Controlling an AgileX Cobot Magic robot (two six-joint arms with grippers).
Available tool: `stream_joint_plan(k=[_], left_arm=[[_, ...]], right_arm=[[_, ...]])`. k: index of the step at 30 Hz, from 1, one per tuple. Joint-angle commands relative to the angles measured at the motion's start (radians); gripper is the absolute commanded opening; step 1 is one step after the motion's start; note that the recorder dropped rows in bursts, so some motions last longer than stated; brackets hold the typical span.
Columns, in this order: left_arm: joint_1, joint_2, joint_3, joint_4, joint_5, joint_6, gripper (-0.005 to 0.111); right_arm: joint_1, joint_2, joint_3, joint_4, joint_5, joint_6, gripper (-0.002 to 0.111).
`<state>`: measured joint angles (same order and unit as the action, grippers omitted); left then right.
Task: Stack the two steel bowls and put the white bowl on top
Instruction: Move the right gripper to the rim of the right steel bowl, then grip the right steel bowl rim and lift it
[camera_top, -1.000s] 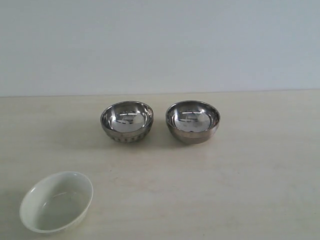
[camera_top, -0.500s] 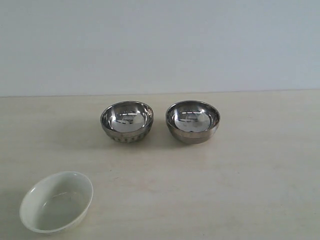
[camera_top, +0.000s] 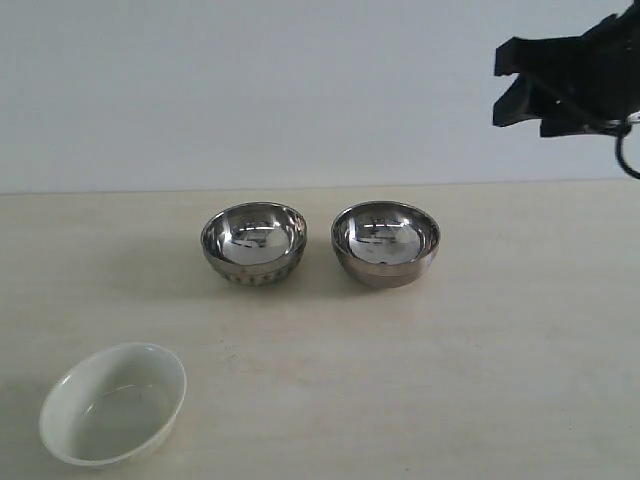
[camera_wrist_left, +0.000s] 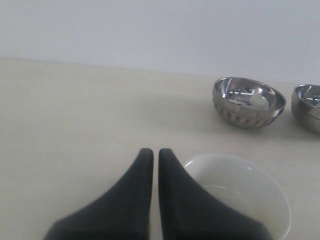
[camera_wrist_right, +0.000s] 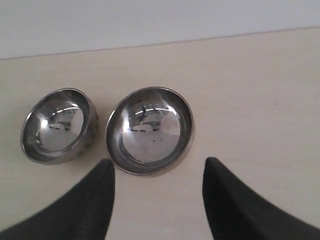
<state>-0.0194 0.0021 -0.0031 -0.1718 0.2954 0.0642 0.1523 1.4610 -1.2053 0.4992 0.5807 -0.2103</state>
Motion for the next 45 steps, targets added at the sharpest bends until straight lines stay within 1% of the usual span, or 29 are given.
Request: stream_joint_plan(k=[1, 5, 12, 19, 28, 30, 32, 33, 35, 36, 37, 45], left_arm=[[0.003, -0.002, 0.003, 0.005, 0.0, -0.01, 0.004], [0.003, -0.002, 0.003, 0.005, 0.0, -0.01, 0.004], [0.003, -0.002, 0.003, 0.005, 0.0, -0.01, 0.004], [0.003, -0.002, 0.003, 0.005, 0.0, -0.01, 0.004], [0.003, -0.002, 0.003, 0.005, 0.0, -0.01, 0.004], [0.003, -0.002, 0.003, 0.005, 0.0, -0.01, 0.004], [0.003, -0.002, 0.003, 0.005, 0.0, -0.01, 0.004], [0.003, -0.002, 0.003, 0.005, 0.0, -0.01, 0.004], [0.003, -0.002, 0.003, 0.005, 0.0, -0.01, 0.004], [0.003, -0.002, 0.003, 0.005, 0.0, -0.01, 0.004], [0.003, -0.002, 0.003, 0.005, 0.0, -0.01, 0.004], [0.003, -0.002, 0.003, 0.005, 0.0, -0.01, 0.004]], right_arm=[[-0.002, 0.197, -0.104, -0.012, 0.016, 0.028, 0.05], [0.009, 0.364, -0.179, -0.012, 0.008, 0.028, 0.05], [0.079, 0.566, -0.29, -0.023, -0.088, 0.019, 0.05], [0.081, 0.686, -0.378, -0.035, -0.09, 0.037, 0.05], [0.081, 0.75, -0.381, -0.052, -0.156, 0.025, 0.05], [0.081, 0.754, -0.381, -0.052, -0.162, 0.017, 0.044], [0.081, 0.755, -0.381, -0.052, -0.166, 0.017, 0.034], [0.081, 0.755, -0.381, -0.052, -0.172, 0.017, 0.025], [0.081, 0.755, -0.381, -0.052, -0.171, 0.017, 0.013], [0.081, 0.755, -0.381, -0.052, -0.169, 0.013, 0.004], [0.081, 0.755, -0.381, -0.052, -0.167, 0.01, -0.001], [0.081, 0.755, -0.381, -0.052, -0.141, 0.01, 0.0]])
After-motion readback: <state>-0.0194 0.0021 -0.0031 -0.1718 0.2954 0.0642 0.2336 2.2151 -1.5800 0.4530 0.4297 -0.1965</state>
